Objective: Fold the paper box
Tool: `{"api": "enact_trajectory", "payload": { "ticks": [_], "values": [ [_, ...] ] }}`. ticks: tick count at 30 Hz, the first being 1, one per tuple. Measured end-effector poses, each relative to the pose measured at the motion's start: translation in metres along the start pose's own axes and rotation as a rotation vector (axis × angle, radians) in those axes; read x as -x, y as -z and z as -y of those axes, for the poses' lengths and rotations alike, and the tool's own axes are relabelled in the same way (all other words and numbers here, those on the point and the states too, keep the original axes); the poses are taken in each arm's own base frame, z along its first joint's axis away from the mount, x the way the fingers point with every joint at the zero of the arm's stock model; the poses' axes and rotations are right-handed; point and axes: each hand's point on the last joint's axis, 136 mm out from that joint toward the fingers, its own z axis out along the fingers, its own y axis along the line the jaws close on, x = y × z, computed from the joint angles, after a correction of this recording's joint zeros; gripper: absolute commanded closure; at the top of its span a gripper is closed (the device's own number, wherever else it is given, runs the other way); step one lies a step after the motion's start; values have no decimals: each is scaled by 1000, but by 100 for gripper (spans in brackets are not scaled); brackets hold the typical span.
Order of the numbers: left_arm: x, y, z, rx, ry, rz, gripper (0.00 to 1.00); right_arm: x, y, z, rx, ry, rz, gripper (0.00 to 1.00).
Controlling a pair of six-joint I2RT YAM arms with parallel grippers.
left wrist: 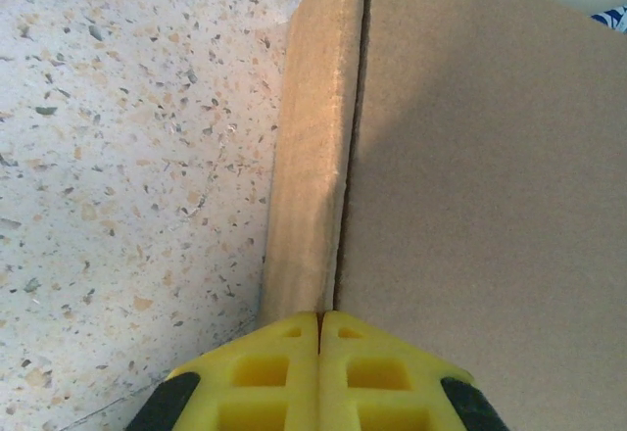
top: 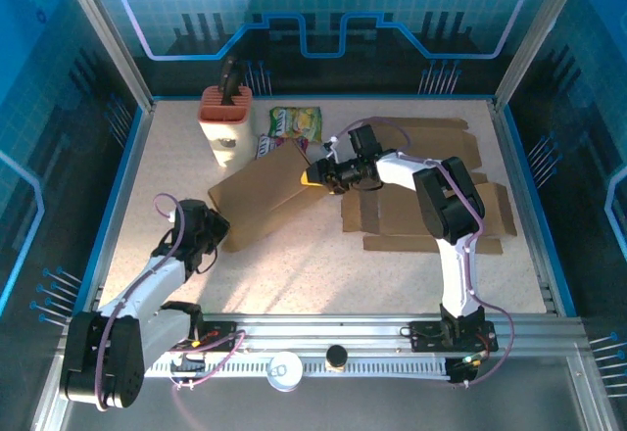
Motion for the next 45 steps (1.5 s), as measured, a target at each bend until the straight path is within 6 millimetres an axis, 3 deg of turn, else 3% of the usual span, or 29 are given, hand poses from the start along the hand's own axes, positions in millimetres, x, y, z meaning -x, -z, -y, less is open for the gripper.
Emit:
{"api": "enact_trajectory", "payload": {
  "ticks": [6,13,16,20,24,27,29,32,36,40,45],
  "values": [
    [1,0,-1,3,-1,5,100,-4,-1,1,51,-37,16,42],
    [-1,13,-3,6,-66,3,61,-16,8,-11,85,-111,55,58],
    [1,29,9,-24,-142,16,54,-18,16,-23,104,-142,94,63],
    [1,68,80,-183,-388,56,51,-21,31,-42,133,-204,153,66],
    [-24,117,160,-357,-719,94,48,-23,47,-65,141,-284,183,67],
    [-52,142,194,-409,-976,131,44,-28,62,-77,121,-357,193,66],
    [-74,151,203,-407,-1147,149,42,-31,71,-80,112,-410,198,66],
    [-107,152,204,-356,-1434,177,40,-37,84,-76,87,-506,203,66],
    [-135,128,191,-191,-1773,209,39,-50,90,-63,31,-620,191,65],
    [-132,105,181,-22,-1962,275,34,-60,92,-60,5,-682,173,66],
    [-122,102,185,46,-2046,383,33,-65,97,-61,-1,-725,173,66]
  ]
}}
